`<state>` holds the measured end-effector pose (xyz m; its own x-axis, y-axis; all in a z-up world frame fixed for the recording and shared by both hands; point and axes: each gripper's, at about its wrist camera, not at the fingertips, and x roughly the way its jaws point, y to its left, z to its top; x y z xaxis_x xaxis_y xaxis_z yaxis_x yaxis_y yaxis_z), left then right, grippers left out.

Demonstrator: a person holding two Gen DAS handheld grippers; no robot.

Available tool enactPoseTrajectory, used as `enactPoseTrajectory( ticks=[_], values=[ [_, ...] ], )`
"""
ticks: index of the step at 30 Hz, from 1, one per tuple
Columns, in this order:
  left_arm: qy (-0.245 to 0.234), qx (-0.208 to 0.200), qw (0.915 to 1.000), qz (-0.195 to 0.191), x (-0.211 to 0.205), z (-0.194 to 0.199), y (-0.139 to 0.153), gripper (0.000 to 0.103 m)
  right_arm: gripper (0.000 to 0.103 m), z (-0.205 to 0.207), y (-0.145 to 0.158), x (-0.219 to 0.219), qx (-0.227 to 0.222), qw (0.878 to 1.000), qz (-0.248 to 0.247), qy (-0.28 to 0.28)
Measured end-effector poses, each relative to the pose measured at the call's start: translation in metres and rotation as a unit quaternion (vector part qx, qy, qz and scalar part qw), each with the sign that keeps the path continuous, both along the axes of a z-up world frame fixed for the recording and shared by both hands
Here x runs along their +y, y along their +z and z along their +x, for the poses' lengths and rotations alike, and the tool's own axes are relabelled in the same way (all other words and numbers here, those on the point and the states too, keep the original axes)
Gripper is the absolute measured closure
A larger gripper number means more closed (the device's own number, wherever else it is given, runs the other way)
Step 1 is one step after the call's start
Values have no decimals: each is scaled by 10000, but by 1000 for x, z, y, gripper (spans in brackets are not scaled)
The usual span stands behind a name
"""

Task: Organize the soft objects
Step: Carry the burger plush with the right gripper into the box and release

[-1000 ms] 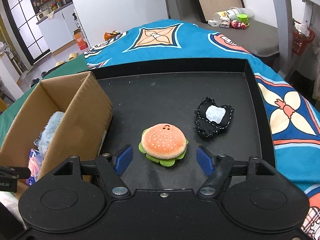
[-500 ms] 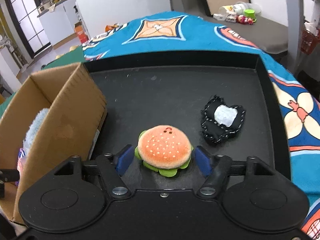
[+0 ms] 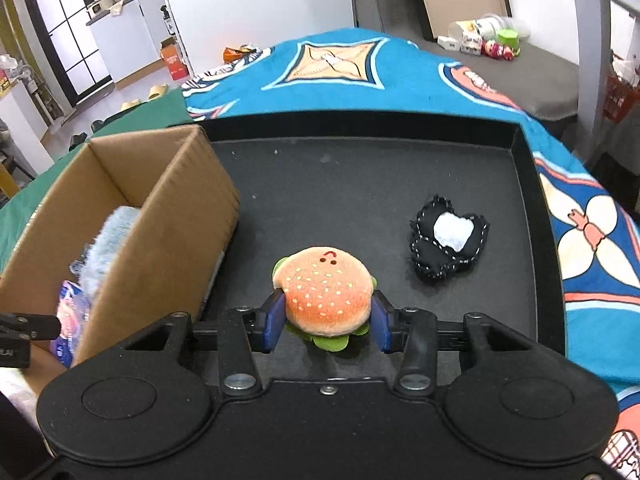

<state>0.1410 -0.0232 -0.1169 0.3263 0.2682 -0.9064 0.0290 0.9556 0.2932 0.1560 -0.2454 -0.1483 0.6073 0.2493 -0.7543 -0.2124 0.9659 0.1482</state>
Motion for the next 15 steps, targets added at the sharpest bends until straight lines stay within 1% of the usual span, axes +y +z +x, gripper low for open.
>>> enactPoseTrajectory(
  ticks=[5,15],
  values=[
    [37,-135,9998,-139,5,-5,6,36,60,-5,13,4,-117,9999,-40,17],
    [207,-430,9971,-599,18,-11,16,36,60,-15,46,18,-431,9990,-116,44]
  ],
)
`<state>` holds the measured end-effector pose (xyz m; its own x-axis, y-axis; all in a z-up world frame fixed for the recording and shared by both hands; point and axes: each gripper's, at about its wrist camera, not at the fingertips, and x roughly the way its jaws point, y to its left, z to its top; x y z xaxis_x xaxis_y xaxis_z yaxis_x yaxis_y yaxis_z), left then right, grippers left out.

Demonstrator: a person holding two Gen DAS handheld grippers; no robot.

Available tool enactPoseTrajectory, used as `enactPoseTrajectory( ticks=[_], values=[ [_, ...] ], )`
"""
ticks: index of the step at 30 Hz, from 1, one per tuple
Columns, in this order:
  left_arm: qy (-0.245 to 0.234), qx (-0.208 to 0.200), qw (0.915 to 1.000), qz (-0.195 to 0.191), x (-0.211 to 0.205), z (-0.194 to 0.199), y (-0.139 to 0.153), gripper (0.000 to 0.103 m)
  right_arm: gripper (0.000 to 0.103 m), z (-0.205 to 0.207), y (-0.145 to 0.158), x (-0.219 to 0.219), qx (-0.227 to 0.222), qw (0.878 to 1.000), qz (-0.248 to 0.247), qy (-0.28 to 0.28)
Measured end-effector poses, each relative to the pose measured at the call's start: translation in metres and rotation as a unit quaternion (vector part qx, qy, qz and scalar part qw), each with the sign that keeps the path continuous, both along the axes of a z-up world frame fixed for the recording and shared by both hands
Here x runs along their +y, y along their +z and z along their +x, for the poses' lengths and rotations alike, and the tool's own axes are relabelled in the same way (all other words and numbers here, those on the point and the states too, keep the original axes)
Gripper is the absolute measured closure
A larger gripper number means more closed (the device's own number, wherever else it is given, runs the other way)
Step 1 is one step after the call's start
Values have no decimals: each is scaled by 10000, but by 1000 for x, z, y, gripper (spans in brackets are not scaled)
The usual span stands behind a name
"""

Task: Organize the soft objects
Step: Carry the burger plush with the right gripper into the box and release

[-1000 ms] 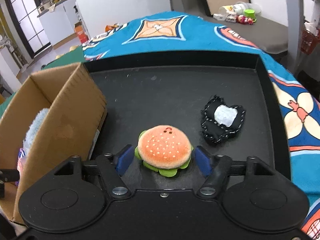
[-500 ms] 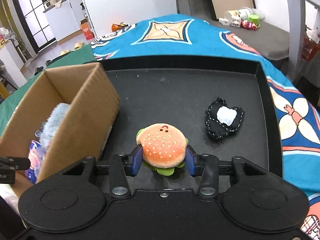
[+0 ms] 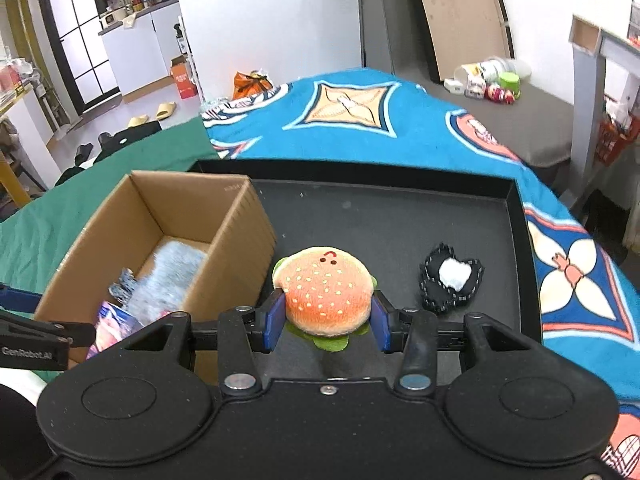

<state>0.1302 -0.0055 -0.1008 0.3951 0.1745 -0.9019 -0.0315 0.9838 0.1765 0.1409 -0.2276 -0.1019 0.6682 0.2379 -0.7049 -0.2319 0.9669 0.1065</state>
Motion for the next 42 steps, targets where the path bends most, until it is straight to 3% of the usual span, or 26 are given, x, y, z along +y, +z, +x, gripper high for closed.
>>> enactPoseTrajectory(
  ticks=[15,25,32,39,42],
  values=[
    [368,-187,9969,-673,26,-2,2,36,59,-7,30,31,-297,9993,-150,163],
    [461,-183,9954,-815,33,-1,-1,40,59,-10,41,60,-417,9977,-294,446],
    [565,-145,9933,-995,42,0,-4,54,59,-9,44,78,-445,9967,-355,584],
    [659,-77,9911,-1154,50,2,-9,60,58,-6,44,94,-451,9954,-402,740],
    [699,-13,9895,-1263,54,4,-12,72,58,-4,45,100,-457,9950,-395,797]
  ],
)
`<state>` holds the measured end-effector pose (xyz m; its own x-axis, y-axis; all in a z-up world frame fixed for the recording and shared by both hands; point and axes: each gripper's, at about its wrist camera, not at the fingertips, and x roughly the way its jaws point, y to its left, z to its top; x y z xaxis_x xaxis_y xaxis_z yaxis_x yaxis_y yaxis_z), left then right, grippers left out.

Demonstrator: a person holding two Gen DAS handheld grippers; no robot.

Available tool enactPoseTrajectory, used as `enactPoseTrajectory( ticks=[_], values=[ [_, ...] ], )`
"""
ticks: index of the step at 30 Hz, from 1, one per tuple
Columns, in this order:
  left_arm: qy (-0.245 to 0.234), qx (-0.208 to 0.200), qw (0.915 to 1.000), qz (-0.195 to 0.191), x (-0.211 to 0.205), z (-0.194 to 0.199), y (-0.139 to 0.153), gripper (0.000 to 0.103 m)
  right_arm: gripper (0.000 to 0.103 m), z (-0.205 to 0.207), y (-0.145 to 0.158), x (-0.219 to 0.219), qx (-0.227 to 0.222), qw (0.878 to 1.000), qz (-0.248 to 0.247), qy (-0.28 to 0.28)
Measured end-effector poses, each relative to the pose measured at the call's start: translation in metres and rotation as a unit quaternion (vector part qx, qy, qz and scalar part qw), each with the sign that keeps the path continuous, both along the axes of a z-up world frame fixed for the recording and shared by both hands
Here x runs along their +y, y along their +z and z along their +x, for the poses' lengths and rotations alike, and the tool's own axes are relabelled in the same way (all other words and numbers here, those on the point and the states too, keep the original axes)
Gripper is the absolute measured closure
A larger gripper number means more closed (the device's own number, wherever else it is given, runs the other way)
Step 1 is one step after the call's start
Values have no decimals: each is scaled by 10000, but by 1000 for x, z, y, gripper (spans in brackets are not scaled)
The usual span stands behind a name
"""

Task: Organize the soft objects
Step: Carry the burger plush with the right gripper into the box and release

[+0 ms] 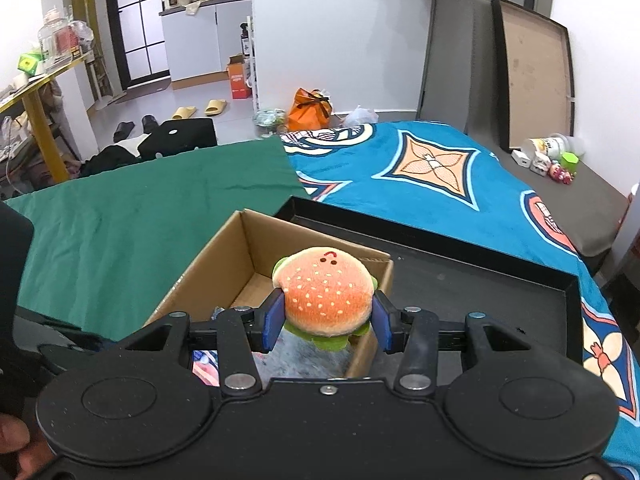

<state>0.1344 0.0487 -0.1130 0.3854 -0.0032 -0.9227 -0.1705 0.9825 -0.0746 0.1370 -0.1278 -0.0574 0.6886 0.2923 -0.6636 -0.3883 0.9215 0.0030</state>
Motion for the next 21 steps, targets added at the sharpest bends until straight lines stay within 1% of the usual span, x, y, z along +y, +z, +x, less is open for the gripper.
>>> enactPoseTrajectory(
  ticks=[5,7,8,9,10,12,21],
  values=[
    [117,61,9999,-3,4,1,-4,82,56,1,4,9,-107,9998,30,189],
    [154,78,9998,25,5,1,-5,85,53,3,6,13,-150,9997,43,208],
    [182,90,9998,28,6,1,-6,87,50,3,7,14,-174,9996,50,229],
    [214,100,9997,30,7,2,-6,88,38,4,6,15,-181,9995,23,243],
    [241,107,9996,29,8,2,-6,89,32,4,5,17,-188,9995,-36,255],
    [277,107,9996,19,9,2,-7,90,31,2,4,17,-226,9994,-109,259],
    [283,87,9996,16,8,1,-5,90,30,-7,-8,-5,39,10000,-44,39]
  ],
)
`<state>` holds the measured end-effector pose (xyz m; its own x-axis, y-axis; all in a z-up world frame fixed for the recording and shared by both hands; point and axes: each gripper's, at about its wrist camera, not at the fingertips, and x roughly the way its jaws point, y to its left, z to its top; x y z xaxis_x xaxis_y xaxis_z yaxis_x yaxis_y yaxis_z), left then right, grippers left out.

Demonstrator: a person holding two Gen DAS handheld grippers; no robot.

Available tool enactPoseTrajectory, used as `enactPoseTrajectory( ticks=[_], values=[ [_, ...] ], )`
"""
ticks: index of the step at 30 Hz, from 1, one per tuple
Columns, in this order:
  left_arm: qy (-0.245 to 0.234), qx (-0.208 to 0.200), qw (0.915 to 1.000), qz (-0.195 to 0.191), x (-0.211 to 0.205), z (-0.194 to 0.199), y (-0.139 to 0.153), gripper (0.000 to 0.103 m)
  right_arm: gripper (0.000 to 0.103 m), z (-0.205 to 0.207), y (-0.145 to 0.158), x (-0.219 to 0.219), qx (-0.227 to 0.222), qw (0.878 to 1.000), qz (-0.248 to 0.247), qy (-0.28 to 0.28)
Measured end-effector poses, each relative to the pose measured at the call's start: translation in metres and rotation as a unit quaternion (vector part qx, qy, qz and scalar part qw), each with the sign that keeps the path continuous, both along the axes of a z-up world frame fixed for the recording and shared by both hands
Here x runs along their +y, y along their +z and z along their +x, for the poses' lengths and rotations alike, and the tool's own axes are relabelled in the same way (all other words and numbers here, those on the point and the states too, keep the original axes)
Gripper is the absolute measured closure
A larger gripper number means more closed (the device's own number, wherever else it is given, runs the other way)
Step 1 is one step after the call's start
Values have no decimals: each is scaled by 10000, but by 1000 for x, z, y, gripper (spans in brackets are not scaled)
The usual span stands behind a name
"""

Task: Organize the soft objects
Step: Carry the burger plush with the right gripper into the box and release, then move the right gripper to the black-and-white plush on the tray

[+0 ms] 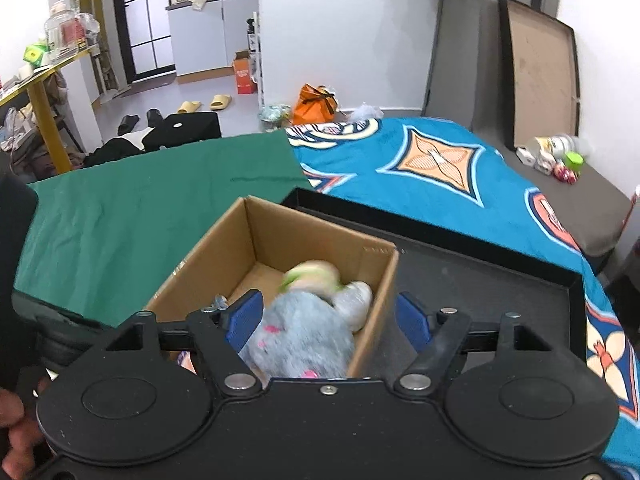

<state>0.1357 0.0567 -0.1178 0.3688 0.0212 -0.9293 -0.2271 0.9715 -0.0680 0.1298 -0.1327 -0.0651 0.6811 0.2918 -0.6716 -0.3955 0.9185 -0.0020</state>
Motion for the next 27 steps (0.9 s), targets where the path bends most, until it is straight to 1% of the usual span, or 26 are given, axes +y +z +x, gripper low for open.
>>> enactPoseTrajectory(
  ticks=[4,7,13,15,22,27],
  values=[
    [-11,33,10000,30,0,0,1,89,30,-3,-4,-11,75,9999,34,-134],
    [-47,31,10000,57,-3,0,3,86,28,-4,-6,-20,104,9996,66,-235],
    [-130,56,9997,206,-9,-1,4,84,28,-7,-12,-36,147,9991,127,-366],
    [-155,53,9995,261,-11,-1,5,82,28,-7,-13,-41,163,9989,162,-418],
    [-263,2,9980,569,-20,-2,9,68,28,-3,-21,-64,237,9972,278,-653],
    [-338,-32,9970,702,-27,-2,11,65,28,3,-26,-78,282,9959,367,-778]
  ],
)
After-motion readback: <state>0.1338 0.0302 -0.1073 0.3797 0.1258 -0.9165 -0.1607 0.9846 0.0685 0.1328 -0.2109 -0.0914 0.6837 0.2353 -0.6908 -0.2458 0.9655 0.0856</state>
